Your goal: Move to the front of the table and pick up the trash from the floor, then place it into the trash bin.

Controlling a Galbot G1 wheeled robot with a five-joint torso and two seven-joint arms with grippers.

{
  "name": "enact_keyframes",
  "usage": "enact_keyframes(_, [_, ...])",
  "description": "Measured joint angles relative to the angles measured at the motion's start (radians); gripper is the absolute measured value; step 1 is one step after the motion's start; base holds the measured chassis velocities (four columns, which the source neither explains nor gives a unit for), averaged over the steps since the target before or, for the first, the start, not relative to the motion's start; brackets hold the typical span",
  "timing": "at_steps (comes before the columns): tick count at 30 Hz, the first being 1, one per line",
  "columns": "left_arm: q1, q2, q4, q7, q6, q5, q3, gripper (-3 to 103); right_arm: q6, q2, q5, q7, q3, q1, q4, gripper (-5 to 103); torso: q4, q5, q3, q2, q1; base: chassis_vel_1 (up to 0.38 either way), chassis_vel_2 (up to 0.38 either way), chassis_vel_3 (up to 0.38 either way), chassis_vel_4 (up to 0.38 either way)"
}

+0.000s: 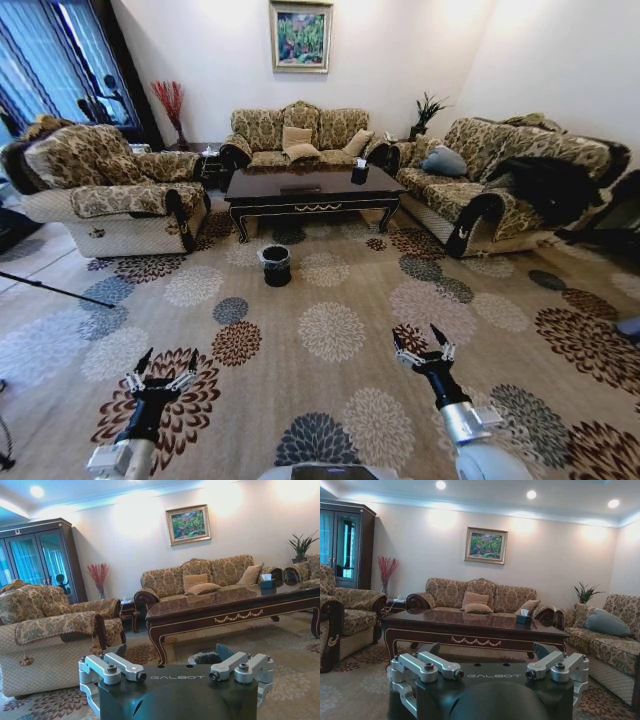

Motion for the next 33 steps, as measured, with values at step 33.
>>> enact_keyframes(33, [0.0, 0.0, 0.0, 0.0, 0.0, 0.0, 0.0, 100, 0.0, 0.0, 0.0, 0.0, 0.0, 0.0, 0.0, 100, 0.0, 0.0, 0.082, 0.148, 0.066, 0.0, 0.0, 0.0, 0.0])
